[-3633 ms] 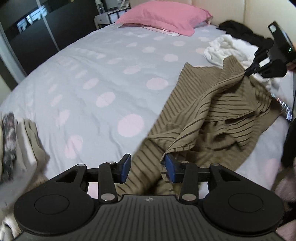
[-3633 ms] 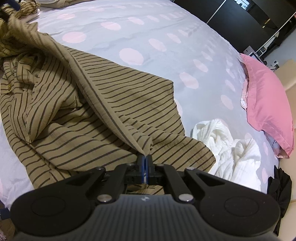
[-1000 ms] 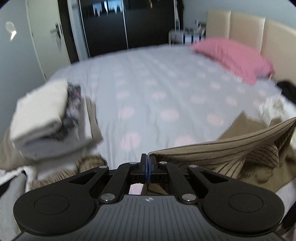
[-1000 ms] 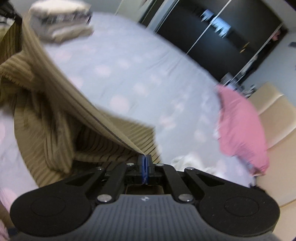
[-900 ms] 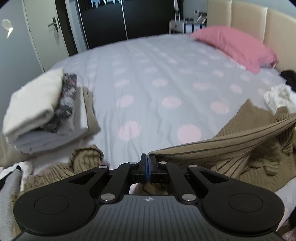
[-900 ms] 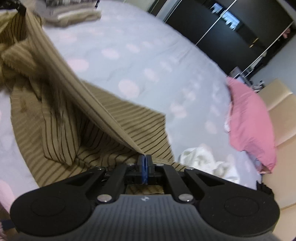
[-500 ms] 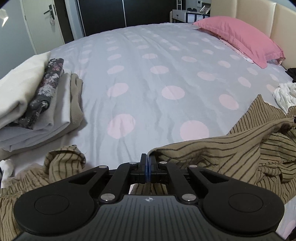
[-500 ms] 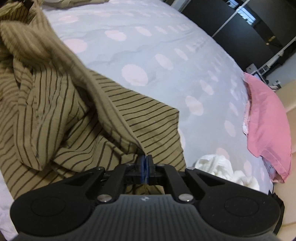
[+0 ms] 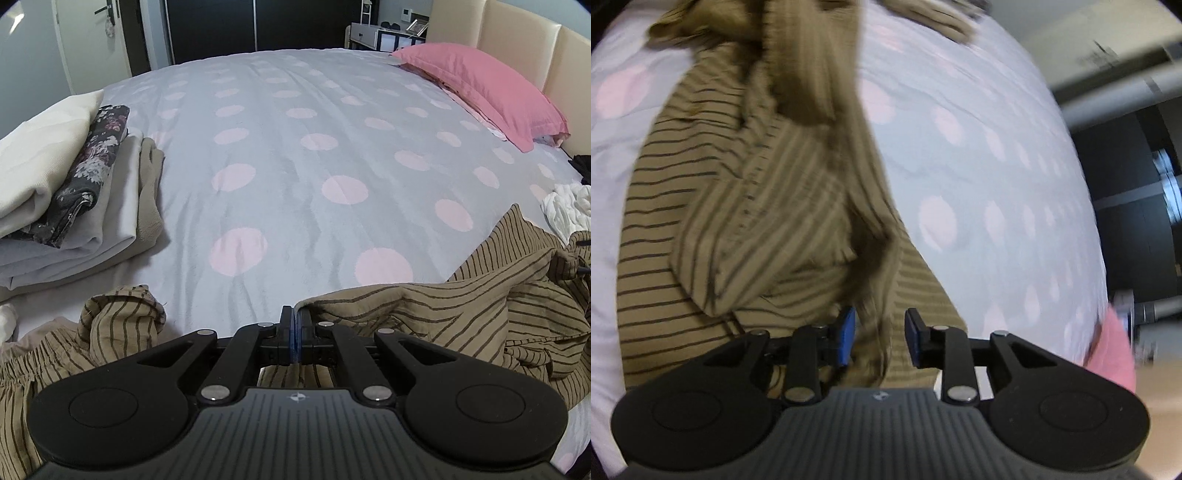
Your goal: Fold clothes
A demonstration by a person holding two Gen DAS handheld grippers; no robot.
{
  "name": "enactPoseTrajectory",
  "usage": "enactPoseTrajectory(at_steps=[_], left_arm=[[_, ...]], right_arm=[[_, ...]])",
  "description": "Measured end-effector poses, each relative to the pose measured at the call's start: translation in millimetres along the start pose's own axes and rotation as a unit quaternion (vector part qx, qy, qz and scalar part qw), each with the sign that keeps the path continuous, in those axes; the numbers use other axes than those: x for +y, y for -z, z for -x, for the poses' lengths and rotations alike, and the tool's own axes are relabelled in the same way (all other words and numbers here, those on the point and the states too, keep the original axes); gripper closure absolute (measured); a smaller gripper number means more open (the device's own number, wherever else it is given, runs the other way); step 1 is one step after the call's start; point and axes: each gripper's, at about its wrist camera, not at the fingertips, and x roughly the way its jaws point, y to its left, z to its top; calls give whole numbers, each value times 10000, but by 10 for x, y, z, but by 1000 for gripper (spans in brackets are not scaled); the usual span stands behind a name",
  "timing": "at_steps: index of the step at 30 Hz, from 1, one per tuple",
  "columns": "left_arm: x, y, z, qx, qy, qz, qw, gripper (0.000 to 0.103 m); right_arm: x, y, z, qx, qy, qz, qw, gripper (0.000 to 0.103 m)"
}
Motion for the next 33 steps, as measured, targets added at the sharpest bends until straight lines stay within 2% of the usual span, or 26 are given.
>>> enactPoseTrajectory(at_steps=[6,13,15,16,22,28,33], left_arm=[[14,5,15,-25,19,-51,10000,103],[23,10,18,-13,65,-39,10000,103],[12,8,24,-24,69,-55,10000,103],[9,10,28,-34,63,-64,10000,103],[2,4,60,-120,37,-74,9999,103],[-28,-39,265,-533,65,-35,9986,103],[-81,-84,621,-1113,169,126,9936,103]], right_arm=[[114,-30,-120,121,192,714,9972,71],[246,-64,-261,261,414,1541,9868,73],[247,-48,-294,266,483,1579,9859,91],[247,-47,-294,254,494,1562,9862,93],[292,-35,-217,210,649,1655,9838,98],[126,-46,214,175,1449,878,9854,100],[-57,-55,618,137,2200,80,9754,100]])
